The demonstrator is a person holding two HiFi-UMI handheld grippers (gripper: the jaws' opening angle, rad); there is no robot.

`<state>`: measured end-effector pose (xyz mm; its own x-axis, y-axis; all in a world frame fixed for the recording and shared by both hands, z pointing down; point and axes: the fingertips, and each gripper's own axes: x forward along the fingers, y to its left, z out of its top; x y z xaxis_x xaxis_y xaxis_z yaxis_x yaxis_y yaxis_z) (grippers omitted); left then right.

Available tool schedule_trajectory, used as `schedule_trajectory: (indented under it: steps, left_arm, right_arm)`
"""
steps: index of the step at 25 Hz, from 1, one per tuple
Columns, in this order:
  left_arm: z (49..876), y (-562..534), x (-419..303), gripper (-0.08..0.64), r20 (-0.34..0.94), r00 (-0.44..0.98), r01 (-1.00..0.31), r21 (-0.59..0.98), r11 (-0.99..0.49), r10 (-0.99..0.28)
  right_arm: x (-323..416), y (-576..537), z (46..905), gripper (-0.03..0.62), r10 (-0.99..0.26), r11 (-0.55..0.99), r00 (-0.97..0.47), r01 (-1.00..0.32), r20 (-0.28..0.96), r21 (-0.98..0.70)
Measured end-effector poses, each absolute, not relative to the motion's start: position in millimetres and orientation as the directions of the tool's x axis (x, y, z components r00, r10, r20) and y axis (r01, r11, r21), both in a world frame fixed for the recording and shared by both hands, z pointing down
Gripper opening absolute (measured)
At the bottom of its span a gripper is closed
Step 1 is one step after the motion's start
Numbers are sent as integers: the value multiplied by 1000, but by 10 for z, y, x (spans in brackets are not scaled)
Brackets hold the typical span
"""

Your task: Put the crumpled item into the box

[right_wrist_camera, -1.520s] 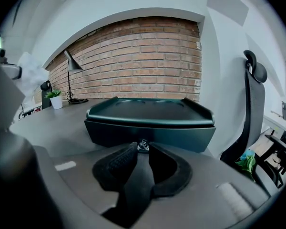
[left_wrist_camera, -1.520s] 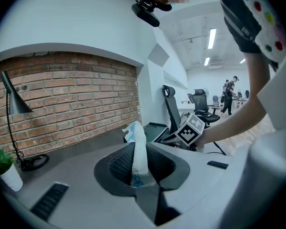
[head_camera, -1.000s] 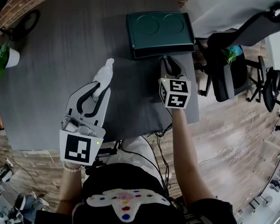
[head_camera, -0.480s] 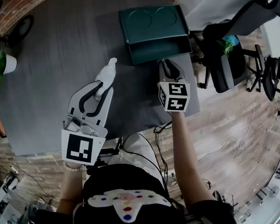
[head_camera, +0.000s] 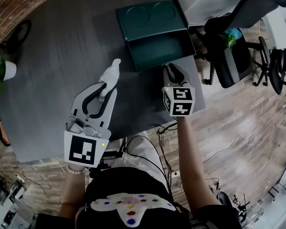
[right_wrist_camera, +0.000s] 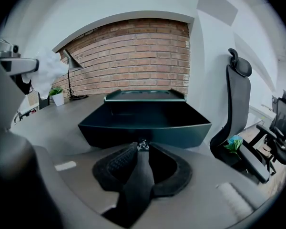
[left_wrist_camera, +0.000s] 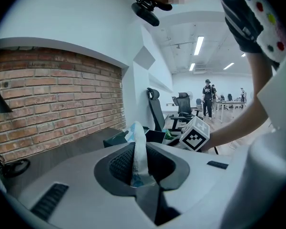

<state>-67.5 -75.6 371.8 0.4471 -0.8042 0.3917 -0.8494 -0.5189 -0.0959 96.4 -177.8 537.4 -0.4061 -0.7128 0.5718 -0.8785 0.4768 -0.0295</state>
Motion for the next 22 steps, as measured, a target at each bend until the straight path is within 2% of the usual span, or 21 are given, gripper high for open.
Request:
schedule_trajectory:
  steps: [5,7,10,11,12,15,22]
  left_arm:
    - [3676,-741,-667,63,392,448,-850,-93,-519,-803]
    - [3650,-732,-674,63,387,449,-851,-90,-518,-805]
    - [3602,-725,-676,63,376,452,-853,-83,-515,-809]
    - [3583,-722,-674,63,371,455,-852,-82,-517,-809]
    - [3563,-717,-671,63,367,459,-851,-80,-519,-809]
    - [3478,-704,-659,63,351,471,-845,-83,-528,-809]
    - [3213,-721,-556,63,312,500,-827,-107,-552,-808]
  right_arm:
    - [990,-1770,5354,93,-726,453,-393,-891,564,-38]
    - [993,-1748,5264,118,-739,440,-401,-896,541,-62]
    - [1011,-1703,5040,117,-764,431,-403,-900,503,-66]
    - [1039,-1687,4950,105,-779,422,-389,-905,492,-48]
    - [1073,-1670,4853,58,-796,409,-372,-912,478,-29]
    - [1154,-1602,4549,11,-836,378,-346,-926,426,-12]
    - [1351,-1322,3933,9,-890,342,-317,-939,328,19]
